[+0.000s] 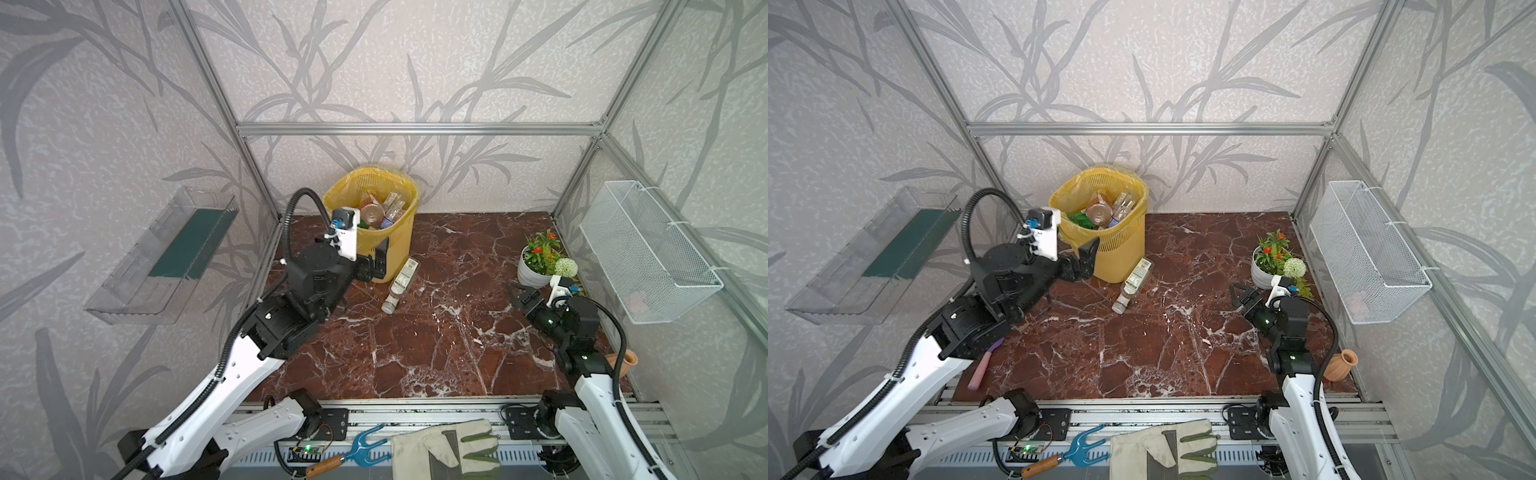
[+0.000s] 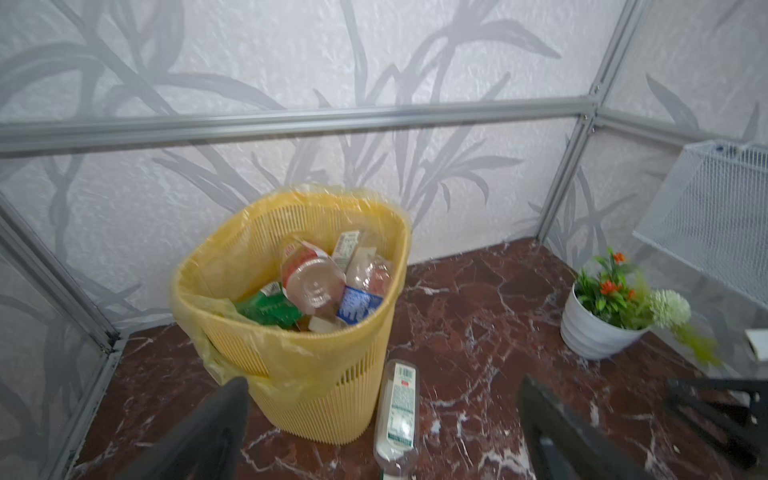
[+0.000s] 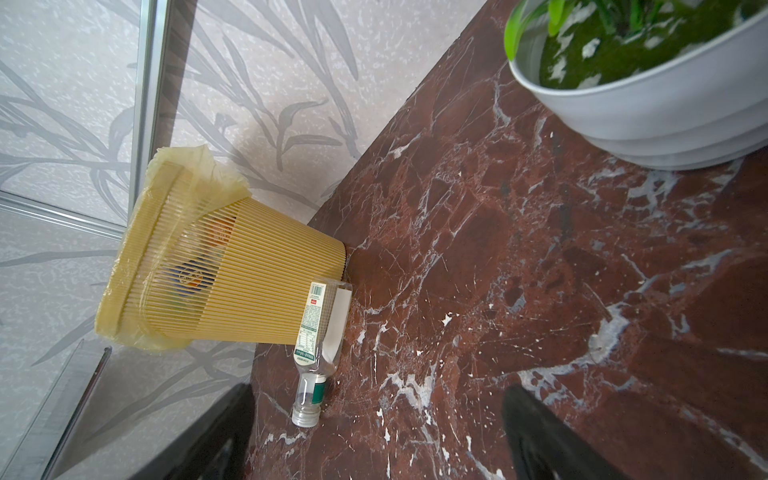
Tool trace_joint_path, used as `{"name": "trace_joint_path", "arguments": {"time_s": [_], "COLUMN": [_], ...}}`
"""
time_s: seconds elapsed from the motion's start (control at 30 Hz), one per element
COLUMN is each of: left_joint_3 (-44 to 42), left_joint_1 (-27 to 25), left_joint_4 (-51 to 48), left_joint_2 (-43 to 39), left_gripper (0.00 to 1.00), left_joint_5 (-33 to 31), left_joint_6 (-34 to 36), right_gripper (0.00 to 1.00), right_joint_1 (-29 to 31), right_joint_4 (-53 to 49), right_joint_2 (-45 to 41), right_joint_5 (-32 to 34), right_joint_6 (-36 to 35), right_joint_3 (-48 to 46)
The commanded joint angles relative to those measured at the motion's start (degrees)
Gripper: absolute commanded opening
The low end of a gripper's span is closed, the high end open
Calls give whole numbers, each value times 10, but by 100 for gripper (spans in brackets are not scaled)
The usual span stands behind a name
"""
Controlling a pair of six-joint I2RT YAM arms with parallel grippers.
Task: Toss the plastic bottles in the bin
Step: 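Move the left gripper back toward the white-green labelled clear bottle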
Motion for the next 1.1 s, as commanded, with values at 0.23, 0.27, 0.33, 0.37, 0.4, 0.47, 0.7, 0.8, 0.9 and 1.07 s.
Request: {"name": "trace_joint_path", "arguments": {"time_s": [0.23, 0.27, 0.33, 0.37, 0.4, 0.47, 0.7, 0.8, 0.9, 1.07], "left_joint_3": [-184, -201, -225, -233, -233, -232, -199, -193, -185, -186], "left_joint_1": [-32, -32, -32, -32, -32, -32, -14, 2, 13, 29], "left_joint_4": [19, 33, 64, 72, 72, 73, 89, 107, 109, 145], "left_joint_2": [29, 35, 52, 65, 79, 114, 243, 285, 325, 369], "left_gripper": [99, 99, 99, 99, 99, 92, 84, 84, 84, 79], "left_joint_5": [-70, -72, -73, -81, -90, -99, -46, -15, -2, 31], "left_joint_6": [-149, -159, -165, -174, -186, -192, -171, -168, -165, -153], "right_gripper": [93, 93, 93, 93, 93, 93, 93, 93, 93, 93], "right_joint_1": [8, 8, 8, 8, 8, 8, 8, 8, 9, 9], "right_joint_4": [12, 10, 7, 7, 6, 5, 5, 3, -1, -4], "right_joint_2": [6, 6, 5, 4, 4, 3, 2, -1, -5, -8], "right_joint_5": [-4, -4, -2, -2, -1, -2, -2, -1, 2, 3], "right_joint_6": [6, 5, 5, 5, 6, 7, 7, 8, 6, 5], "right_joint_3": [6, 6, 6, 5, 5, 5, 2, 1, 0, 0]}}
